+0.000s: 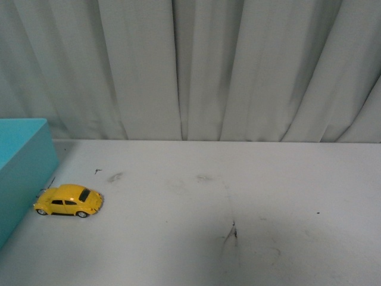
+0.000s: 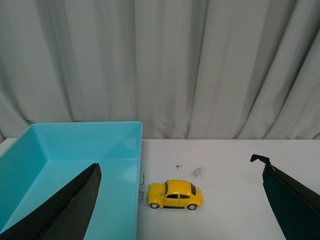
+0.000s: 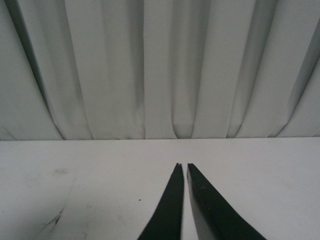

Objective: Wind up and store yellow beetle toy

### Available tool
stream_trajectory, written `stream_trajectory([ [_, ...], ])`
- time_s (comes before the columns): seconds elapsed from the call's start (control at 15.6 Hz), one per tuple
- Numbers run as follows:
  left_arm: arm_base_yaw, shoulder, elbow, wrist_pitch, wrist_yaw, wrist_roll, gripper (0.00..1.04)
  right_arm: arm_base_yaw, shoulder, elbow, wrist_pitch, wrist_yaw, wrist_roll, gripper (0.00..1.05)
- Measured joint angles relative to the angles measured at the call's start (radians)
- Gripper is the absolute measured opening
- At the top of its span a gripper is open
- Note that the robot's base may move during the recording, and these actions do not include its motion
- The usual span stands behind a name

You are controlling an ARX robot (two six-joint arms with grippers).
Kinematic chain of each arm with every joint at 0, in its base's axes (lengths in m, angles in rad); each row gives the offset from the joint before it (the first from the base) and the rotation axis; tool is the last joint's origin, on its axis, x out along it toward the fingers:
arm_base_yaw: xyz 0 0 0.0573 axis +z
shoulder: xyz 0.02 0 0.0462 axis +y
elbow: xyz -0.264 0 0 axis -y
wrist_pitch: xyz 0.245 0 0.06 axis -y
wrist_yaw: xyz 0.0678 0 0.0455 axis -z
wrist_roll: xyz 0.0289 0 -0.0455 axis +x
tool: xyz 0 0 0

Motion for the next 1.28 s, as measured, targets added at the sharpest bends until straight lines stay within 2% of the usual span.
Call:
stream_trajectory([
  [0.45, 0.0, 0.0, 0.0, 0.0, 0.0, 0.0, 0.98, 0.0, 0.0, 0.0, 0.0, 0.0, 0.0, 0.88],
  [0.51, -0.053, 0.186, 0.092, -0.135, -0.193, -0.144, 0.98, 0.0, 0.0, 0.0, 0.0, 0.002, 0.001, 0.98],
  [0.77, 0.071, 0.463, 0.188, 0.096, -0.171, -0.196, 0.98, 0.0, 0.0, 0.0, 0.0, 0.0, 0.001, 0.98],
  [0.83, 0.117, 0.67, 0.264, 0.269, -0.105, -0.188, 0.98, 0.0, 0.0, 0.0, 0.0, 0.0, 0.0, 0.98],
  [0.9, 0.118, 0.84, 0.326, 0.374, -0.061, -0.168, 0.98, 0.0, 0.0, 0.0, 0.001, 0.0, 0.001, 0.98],
  [1.03, 0.094, 1.157, 0.468, 0.47, -0.007, -0.114, 0.98, 0.0, 0.0, 0.0, 0.0, 0.0, 0.001, 0.98],
  [1.09, 0.069, 1.305, 0.568, 0.455, 0.035, -0.071, 0.98, 0.0, 0.0, 0.0, 0.0, 0.0, 0.0, 0.98],
  [1.28, -0.015, 1.559, 0.852, 0.293, 0.282, 0.146, 0.98, 0.0, 0.0, 0.0, 0.0, 0.0, 0.0, 0.98],
])
